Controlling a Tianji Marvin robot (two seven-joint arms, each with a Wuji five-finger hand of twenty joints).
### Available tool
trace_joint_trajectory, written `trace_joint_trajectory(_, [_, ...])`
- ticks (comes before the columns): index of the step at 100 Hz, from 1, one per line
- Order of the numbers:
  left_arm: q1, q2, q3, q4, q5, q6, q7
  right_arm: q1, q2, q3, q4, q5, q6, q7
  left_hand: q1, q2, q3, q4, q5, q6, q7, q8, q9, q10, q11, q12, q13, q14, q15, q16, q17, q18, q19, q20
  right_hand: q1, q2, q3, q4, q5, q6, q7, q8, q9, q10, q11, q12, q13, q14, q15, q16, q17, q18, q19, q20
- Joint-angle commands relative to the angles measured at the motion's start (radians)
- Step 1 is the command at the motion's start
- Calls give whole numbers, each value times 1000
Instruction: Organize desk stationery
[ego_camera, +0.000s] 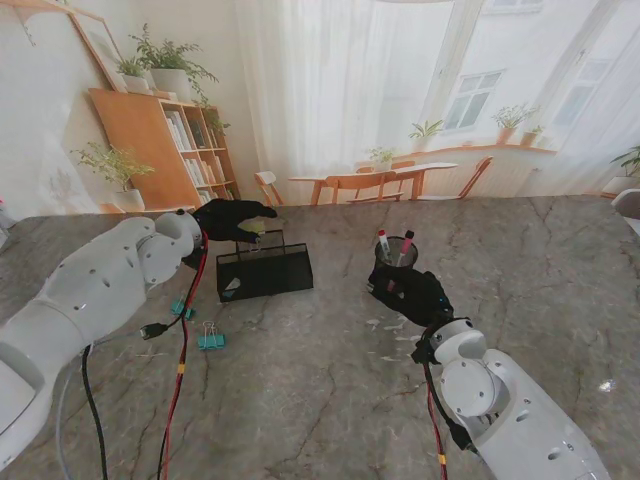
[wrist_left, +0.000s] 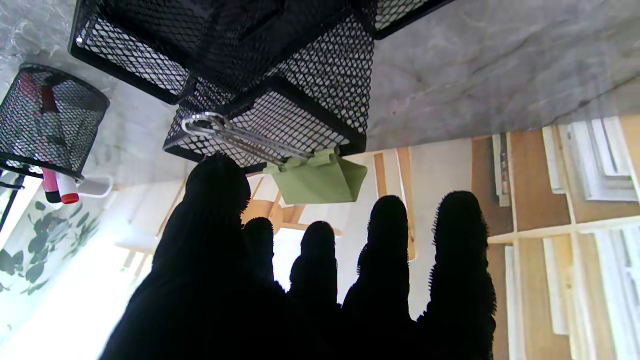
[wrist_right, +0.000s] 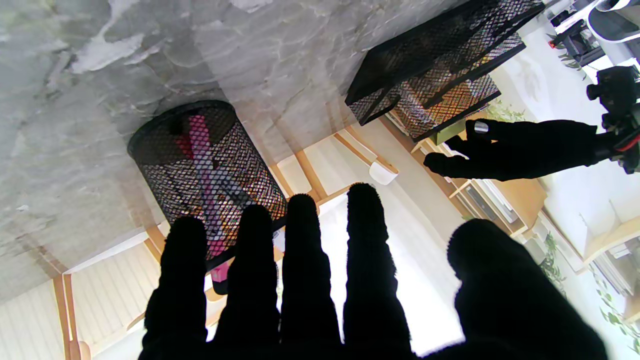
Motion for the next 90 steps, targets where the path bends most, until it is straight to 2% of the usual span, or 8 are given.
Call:
trace_joint_trajectory(1, [6,0,5,1,-4,2,-1,-1,-2,-2,3,3,-2,13,29,10,-11,-61,2,-23,-16,-18,35,2,10,-2,58,-25,45,36,55,-48,63,39,0,28,-29,-18,17,-3,5,20,4,4,18,10,1,0,-1,0,-15,1,10,-13])
trace_joint_trajectory(24, [5,-4,10,15,3,-22,31,2,-2,-4,6,4,-4,13,161,-52,-2,-56,100,-4,49,-19,168,22,139,151,211,-174,211,269,290,-311,177,46,-2,29,-30,-19,18,-1,5,21,4,4,18,10,2,1,-1,0,-15,1,10,-13])
trace_joint_trajectory(32, [2,-7,14,24,7,-35,48,2,-2,-4,7,4,-4,13,201,-65,3,-53,131,9,79,-13,194,18,209,210,241,-208,246,321,334,-369,183,51,-1,29,-29,-18,19,0,6,21,3,4,18,10,1,2,-1,0,-15,0,10,-12])
trace_joint_trajectory(37, [0,-8,16,26,9,-43,56,3,-2,-4,8,4,-4,11,232,-96,6,-55,152,18,110,-7,209,13,268,262,258,-222,263,454,356,-397,189,66,0,29,-29,-18,18,-1,5,21,4,3,18,10,2,0,-1,0,-15,1,10,-12])
trace_joint_trajectory(44, [-3,-8,21,29,20,-58,72,2,-2,-4,8,3,-4,9,274,-140,14,-57,175,28,156,10,237,7,298,505,277,-235,276,581,372,-433,196,87,-1,30,-29,-18,18,-1,5,21,4,5,18,10,2,1,-1,0,-16,1,10,-12])
trace_joint_trajectory(54, [-6,-5,26,25,39,-76,92,2,-3,-3,8,4,-3,7,286,-187,62,-64,194,46,246,56,268,-5,309,613,282,-244,318,643,374,-450,207,106,-1,31,-30,-18,20,-1,6,21,5,3,18,10,2,2,-1,0,-16,1,9,-12])
trace_joint_trajectory(71, [-14,-4,42,20,50,-100,92,1,-3,-2,9,4,-4,5,285,-229,118,-78,206,9,529,271,332,-39,273,760,263,-250,421,661,346,-437,275,164,0,32,-31,-18,20,-1,6,21,5,4,18,10,3,1,0,0,-15,0,10,-12])
trace_joint_trajectory(90, [-27,-8,69,29,54,-132,99,1,-4,-2,10,7,-4,5,285,-210,90,-83,177,0,600,188,350,-57,251,747,251,-245,448,596,318,-404,324,175,1,33,-32,-18,19,-2,5,20,5,4,18,10,3,2,-1,0,-15,1,9,-12])
